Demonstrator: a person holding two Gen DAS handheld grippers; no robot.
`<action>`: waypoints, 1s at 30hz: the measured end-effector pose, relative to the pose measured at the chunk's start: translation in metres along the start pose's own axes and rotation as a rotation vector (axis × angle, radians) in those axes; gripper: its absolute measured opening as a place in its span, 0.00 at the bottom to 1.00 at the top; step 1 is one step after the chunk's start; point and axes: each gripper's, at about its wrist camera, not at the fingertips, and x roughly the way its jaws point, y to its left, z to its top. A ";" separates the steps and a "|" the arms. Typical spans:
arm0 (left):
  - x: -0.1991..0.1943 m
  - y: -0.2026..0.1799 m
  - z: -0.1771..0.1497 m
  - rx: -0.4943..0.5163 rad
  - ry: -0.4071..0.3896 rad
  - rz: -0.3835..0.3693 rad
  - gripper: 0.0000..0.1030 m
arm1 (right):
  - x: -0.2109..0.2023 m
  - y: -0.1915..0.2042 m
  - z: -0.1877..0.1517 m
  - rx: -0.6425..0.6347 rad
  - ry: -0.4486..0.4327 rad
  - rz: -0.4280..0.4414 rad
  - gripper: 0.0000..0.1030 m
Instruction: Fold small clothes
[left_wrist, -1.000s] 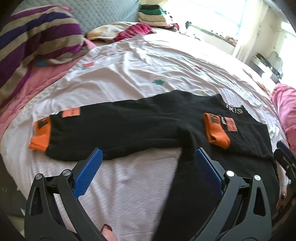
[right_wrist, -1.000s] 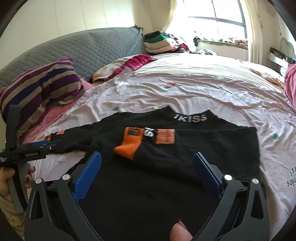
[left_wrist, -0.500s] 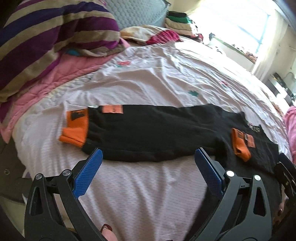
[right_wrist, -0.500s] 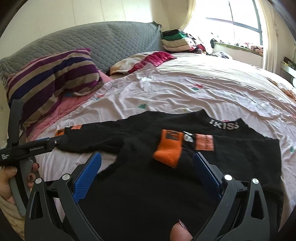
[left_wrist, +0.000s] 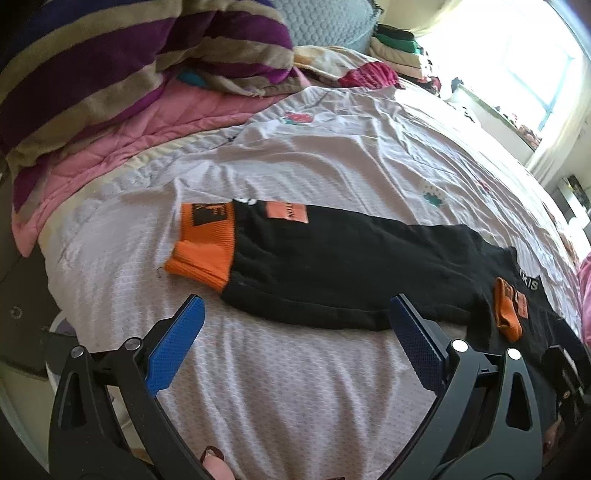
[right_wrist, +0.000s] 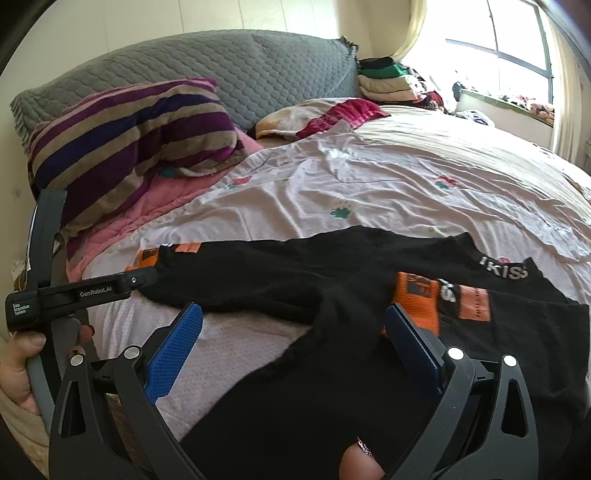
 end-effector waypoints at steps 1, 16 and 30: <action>0.001 0.003 0.001 -0.007 0.002 0.001 0.91 | 0.003 0.004 0.001 -0.008 0.003 0.001 0.96; 0.026 0.046 0.006 -0.165 0.043 -0.021 0.91 | 0.046 0.026 -0.002 -0.005 0.100 0.008 0.95; 0.046 0.065 0.009 -0.294 0.024 -0.037 0.56 | 0.054 0.015 -0.006 0.046 0.112 0.006 0.95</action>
